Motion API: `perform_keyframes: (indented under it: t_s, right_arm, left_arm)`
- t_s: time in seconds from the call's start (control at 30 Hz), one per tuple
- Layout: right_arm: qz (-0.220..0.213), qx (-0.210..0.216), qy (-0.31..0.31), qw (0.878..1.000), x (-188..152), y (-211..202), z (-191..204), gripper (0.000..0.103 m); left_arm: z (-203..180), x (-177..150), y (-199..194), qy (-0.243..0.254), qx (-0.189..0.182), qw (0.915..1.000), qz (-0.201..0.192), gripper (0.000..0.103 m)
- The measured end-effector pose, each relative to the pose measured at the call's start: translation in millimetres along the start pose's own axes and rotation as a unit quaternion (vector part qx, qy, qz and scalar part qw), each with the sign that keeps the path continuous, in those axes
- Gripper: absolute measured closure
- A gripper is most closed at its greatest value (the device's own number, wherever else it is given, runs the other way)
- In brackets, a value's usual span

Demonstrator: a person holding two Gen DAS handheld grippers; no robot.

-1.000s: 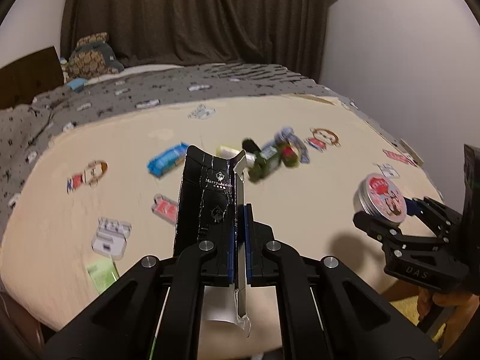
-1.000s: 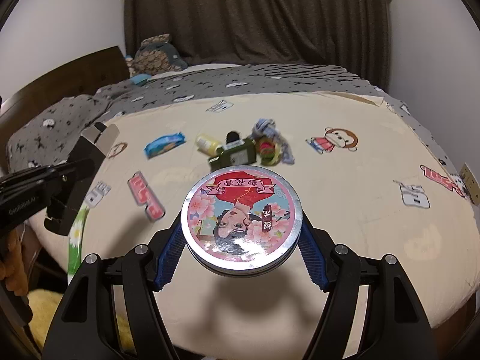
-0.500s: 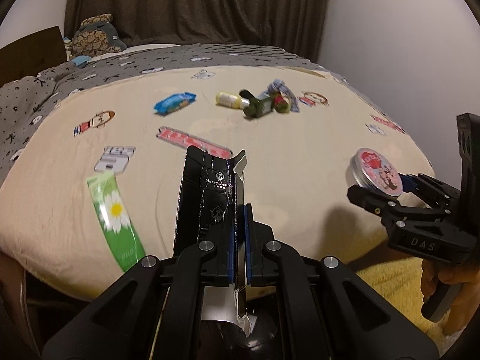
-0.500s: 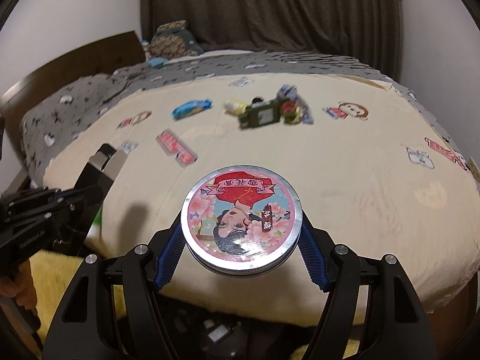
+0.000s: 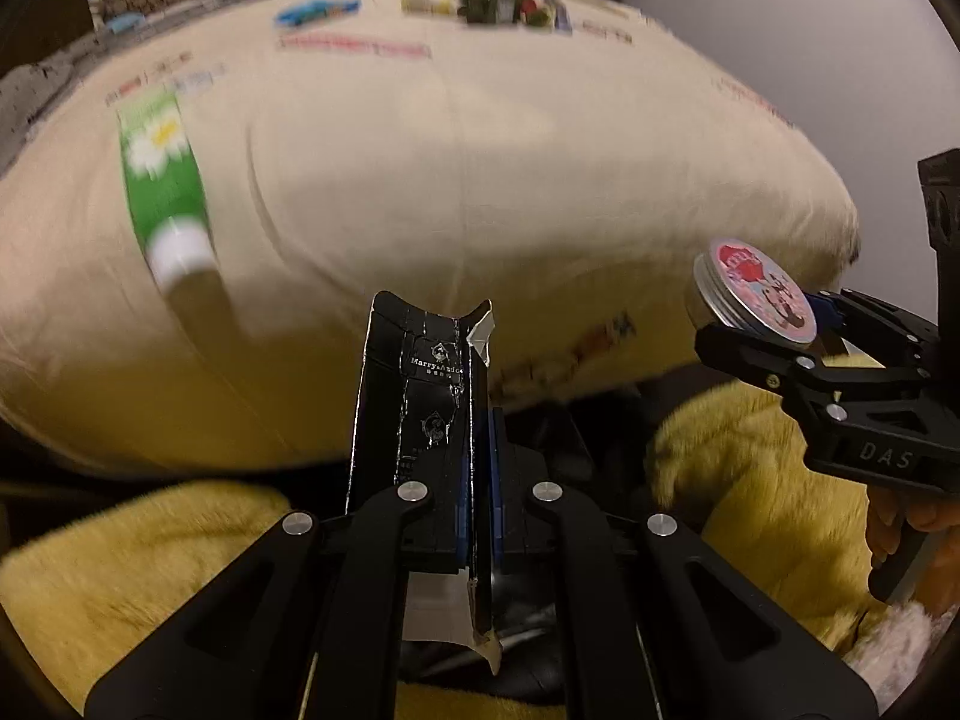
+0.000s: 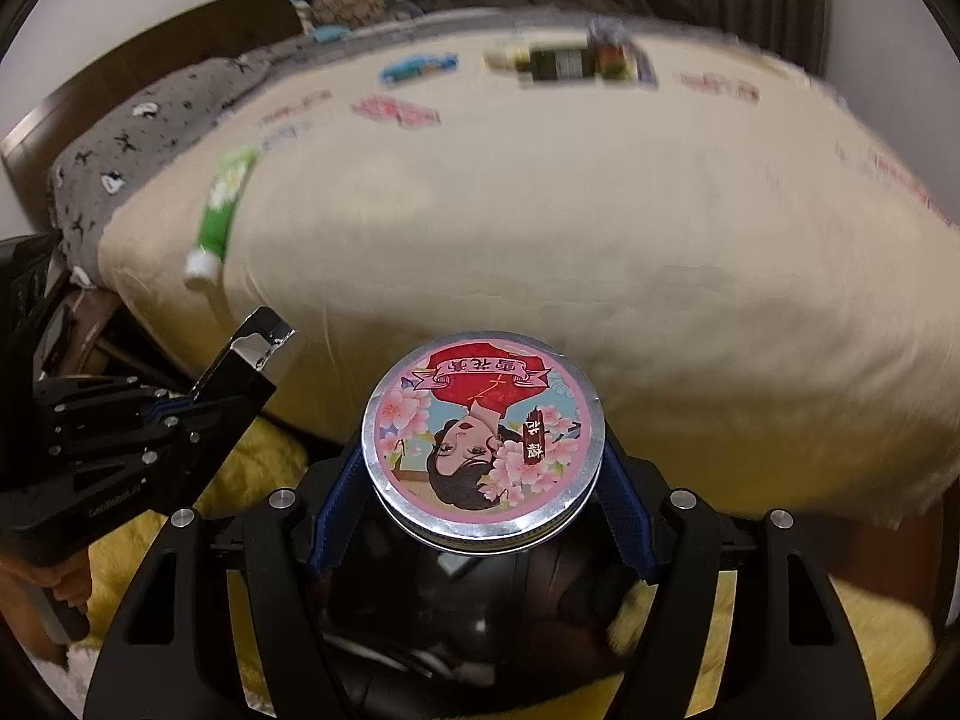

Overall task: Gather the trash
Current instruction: 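Lower both tools into the bin and release the black tube and tin, then grasp the green daisy cream tube with the left tool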

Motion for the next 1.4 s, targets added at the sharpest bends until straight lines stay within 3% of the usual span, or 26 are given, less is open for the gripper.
perform_keyframes:
  t_s: [0.27, 0.43, 0.47, 0.57, 0.6, 0.87, 1.13, 1.3, 1.4]
  right_arm:
    - [0.106, 0.013, 0.020, 0.994, -31.1, 58.5, 1.9, 0.032]
    - [0.127, 0.031, 0.033, 0.991, -38.8, 70.7, 0.6, 0.031]
    - [0.128, 0.033, 0.035, 0.991, -39.2, 71.5, -0.2, 0.031]
    - [0.122, 0.035, 0.045, 0.991, -36.8, 70.1, -5.5, 0.025]
    - [0.119, 0.034, 0.048, 0.991, -35.5, 68.5, -7.9, 0.022]
    - [0.087, 0.026, 0.063, 0.994, -18.4, 50.0, -22.2, 0.021]
    - [0.017, 0.015, 0.046, 0.999, 11.9, 11.7, -22.0, 0.021]
    - [-0.024, -0.010, 0.036, 0.999, 37.1, -5.3, -25.8, 0.021]
    - [-0.039, -0.016, 0.036, 0.998, 54.6, -11.1, -32.1, 0.021]
  left_arm:
    - [-2.4, -25.9, 60.0, 0.000, -0.030, 0.9955, 0.090, 0.099]
    - [-3.2, -35.7, 82.0, -0.005, -0.046, 0.9910, 0.126, 0.097]
    - [-2.3, -36.7, 84.8, -0.007, -0.045, 0.9905, 0.130, 0.093]
    - [0.2, -35.6, 85.2, -0.013, -0.042, 0.9905, 0.130, 0.067]
    - [1.2, -33.7, 82.9, -0.015, -0.039, 0.9913, 0.125, 0.063]
    - [13.7, -15.8, 51.2, -0.024, -0.016, 0.9963, 0.081, 0.056]
    - [33.3, 16.0, -5.6, -0.037, 0.008, 0.9992, -0.010, 0.048]
    - [71.6, 49.9, -55.0, -0.071, 0.075, 0.9901, -0.095, 0.042]
    - [101.5, 68.4, -73.8, -0.100, 0.114, 0.9810, -0.122, 0.042]
Point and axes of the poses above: each gripper's, at about its wrist camera, not at the fingertips, and y roughly the way its jaws point, z to its left, x to its top, the point moved 7 cm from there along y, roughly the way its jaws point, and after that the axes turned 12 degrees about z, right-handed, at the moved point
